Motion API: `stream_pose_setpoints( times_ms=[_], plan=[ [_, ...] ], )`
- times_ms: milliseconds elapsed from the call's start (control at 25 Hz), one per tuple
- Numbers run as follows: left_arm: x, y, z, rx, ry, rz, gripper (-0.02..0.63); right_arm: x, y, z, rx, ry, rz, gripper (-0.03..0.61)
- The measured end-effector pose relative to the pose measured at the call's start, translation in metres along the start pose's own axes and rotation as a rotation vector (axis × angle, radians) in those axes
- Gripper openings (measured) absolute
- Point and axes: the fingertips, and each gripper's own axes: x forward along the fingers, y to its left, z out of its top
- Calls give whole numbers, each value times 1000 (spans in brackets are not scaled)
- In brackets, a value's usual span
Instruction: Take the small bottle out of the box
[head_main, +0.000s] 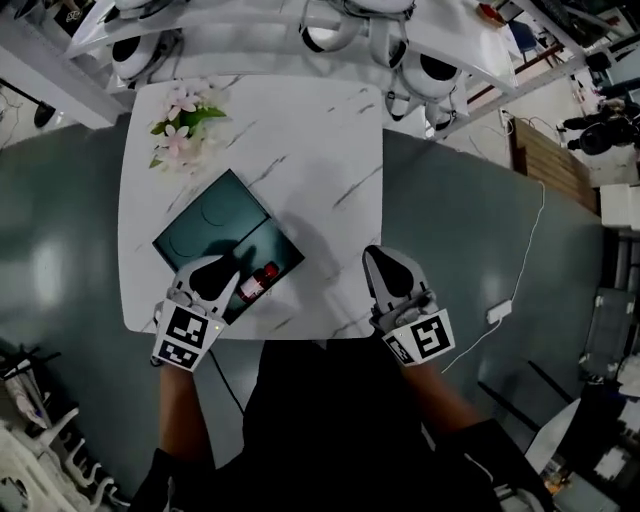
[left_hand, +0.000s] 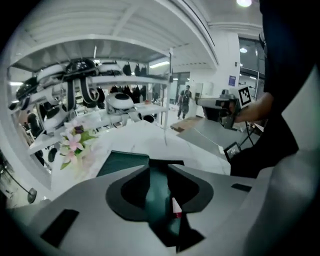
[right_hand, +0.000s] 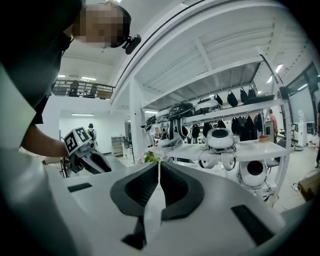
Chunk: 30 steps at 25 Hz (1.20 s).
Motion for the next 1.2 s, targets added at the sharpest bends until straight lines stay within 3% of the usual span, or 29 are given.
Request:
stream_pose_setpoints(
  times_ms=[240,440,760,1000,1200],
  plan=[
    [52,-37,-58,5,356,-237,159,4,-29,-27,46,42,-52,37],
    [73,-50,-97,0,556,-288,181,6,-41,-46,89,79,-58,37],
    [79,-53,-116,-121,654,-380,210,1,-65,-65,129,108,-113,37],
    [83,-57,-130,-106,725,-368,261,-2,-62,-75,158,117,-118,37],
    [92,-53,-132,4,732,-298,253,-3,-55,-78,172,117,-117,37]
  ],
)
